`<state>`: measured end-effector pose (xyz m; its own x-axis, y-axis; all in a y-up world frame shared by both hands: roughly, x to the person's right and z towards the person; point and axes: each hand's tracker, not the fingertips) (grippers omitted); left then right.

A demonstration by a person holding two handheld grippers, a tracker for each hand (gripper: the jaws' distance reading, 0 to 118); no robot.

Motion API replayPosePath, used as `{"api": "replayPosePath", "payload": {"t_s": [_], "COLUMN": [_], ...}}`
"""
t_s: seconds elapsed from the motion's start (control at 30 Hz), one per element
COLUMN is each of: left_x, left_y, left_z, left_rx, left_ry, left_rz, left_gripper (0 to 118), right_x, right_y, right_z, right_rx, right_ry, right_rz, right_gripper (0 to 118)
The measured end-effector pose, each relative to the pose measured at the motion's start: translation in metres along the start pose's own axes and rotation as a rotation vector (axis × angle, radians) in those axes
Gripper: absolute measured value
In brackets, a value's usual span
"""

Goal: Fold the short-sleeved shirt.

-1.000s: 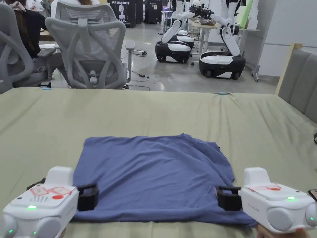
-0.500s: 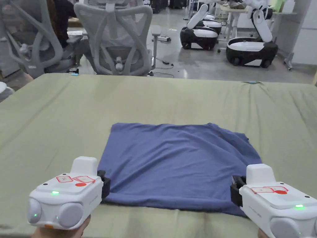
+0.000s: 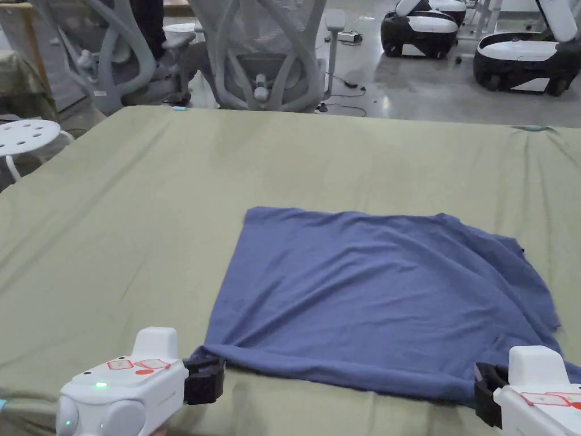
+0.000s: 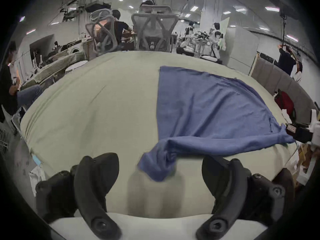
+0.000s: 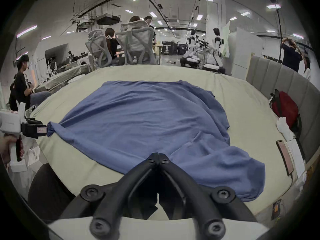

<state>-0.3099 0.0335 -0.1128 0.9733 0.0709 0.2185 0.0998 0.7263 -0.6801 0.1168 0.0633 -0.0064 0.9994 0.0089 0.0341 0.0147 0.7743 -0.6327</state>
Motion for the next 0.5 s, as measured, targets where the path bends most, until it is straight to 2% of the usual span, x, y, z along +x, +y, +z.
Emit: {"api": "replayPosePath", "payload": {"t_s": [0.03, 0.07, 0.1, 0.17, 0.2, 0.23, 0.27, 0.5], "left_x": [-0.001, 0.0, 0.005, 0.012, 0.015, 0.016, 0.017, 0.031], "left_y": [0.001, 0.003, 0.005, 0.005, 0.01, 0.014, 0.017, 0.027], "left_z": [-0.009, -0.016, -0.017, -0.028, -0.021, -0.013, -0.004, 0.021], "left_rx": [-0.008, -0.02, -0.054, -0.11, -0.092, -0.095, -0.085, -0.025], "left_ry": [-0.014, -0.038, -0.068, -0.015, -0.029, -0.031, -0.034, -0.029], "left_rz": [0.001, 0.011, 0.012, -0.074, -0.052, -0.042, -0.024, -0.067], "left_gripper": [89, 75, 50, 48, 39, 17, 3, 3], "right_x": [0.003, 0.007, 0.011, 0.022, 0.028, 0.033, 0.039, 0.088], "right_y": [-0.001, -0.001, -0.002, -0.003, -0.003, -0.003, -0.004, -0.009], "right_z": [0.0, 0.001, 0.002, 0.006, 0.008, 0.012, 0.016, 0.05], "right_rx": [-0.003, -0.006, -0.009, -0.013, -0.012, -0.009, -0.005, 0.025], "right_ry": [-0.005, -0.015, -0.023, -0.045, -0.056, -0.068, -0.083, -0.203], "right_rz": [-0.004, -0.008, -0.01, -0.024, -0.032, -0.035, -0.037, -0.087], "right_gripper": [0, 0, 0, 0, 0, 0, 0, 0]}}
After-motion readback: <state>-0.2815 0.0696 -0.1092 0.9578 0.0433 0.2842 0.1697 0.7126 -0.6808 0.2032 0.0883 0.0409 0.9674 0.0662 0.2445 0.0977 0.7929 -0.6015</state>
